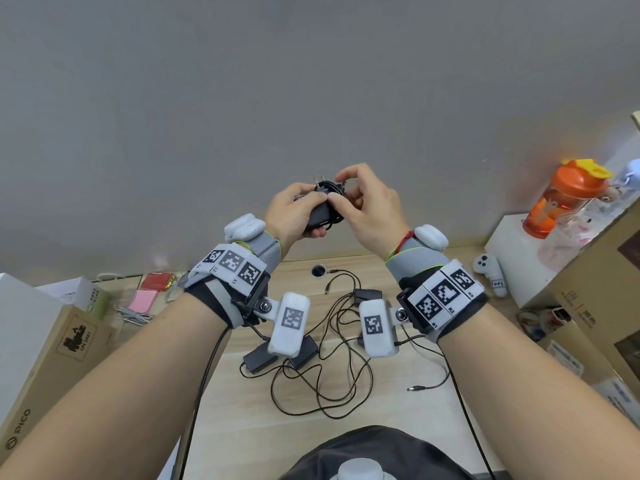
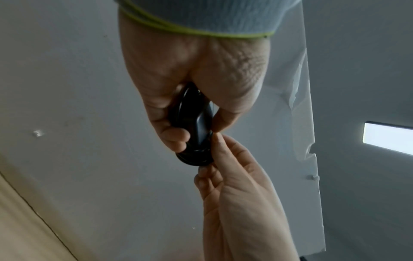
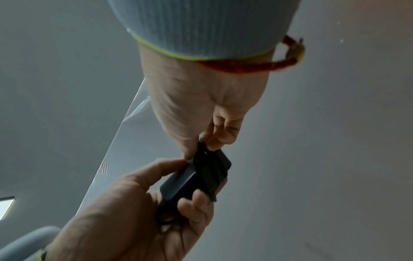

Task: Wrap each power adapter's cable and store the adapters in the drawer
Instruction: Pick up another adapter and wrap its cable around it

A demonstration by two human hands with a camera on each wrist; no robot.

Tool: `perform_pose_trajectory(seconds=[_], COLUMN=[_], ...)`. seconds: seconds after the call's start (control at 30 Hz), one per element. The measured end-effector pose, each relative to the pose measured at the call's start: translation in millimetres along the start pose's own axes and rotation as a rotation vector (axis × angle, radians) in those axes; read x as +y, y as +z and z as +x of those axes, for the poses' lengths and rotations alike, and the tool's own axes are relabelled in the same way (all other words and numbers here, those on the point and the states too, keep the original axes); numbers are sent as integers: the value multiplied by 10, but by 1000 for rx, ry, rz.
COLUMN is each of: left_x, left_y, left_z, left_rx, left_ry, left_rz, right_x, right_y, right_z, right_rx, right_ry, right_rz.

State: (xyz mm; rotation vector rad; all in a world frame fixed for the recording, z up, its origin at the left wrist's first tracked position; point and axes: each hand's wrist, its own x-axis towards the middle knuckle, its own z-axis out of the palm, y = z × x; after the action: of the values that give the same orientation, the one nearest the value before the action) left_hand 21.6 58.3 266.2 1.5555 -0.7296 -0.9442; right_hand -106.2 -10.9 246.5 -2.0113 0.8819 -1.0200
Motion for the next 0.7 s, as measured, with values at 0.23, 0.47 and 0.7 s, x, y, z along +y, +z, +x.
perform_pose_trajectory(seconds=[0.23, 0.47, 0.7], left_x=[37, -6, -75], left_y=[-139, -139, -76], left_z=[5, -22, -94], left_rx=[-20, -120, -190], left_ry=[-124, 34, 43], left_rz=[-27, 173, 275], right_x=[92, 90, 152], right_y=[-140, -158, -107], right_z=[55, 81, 57], right_rx=[-120, -143, 4], right_ry=[-63, 17, 88], right_rz=[147, 211, 145])
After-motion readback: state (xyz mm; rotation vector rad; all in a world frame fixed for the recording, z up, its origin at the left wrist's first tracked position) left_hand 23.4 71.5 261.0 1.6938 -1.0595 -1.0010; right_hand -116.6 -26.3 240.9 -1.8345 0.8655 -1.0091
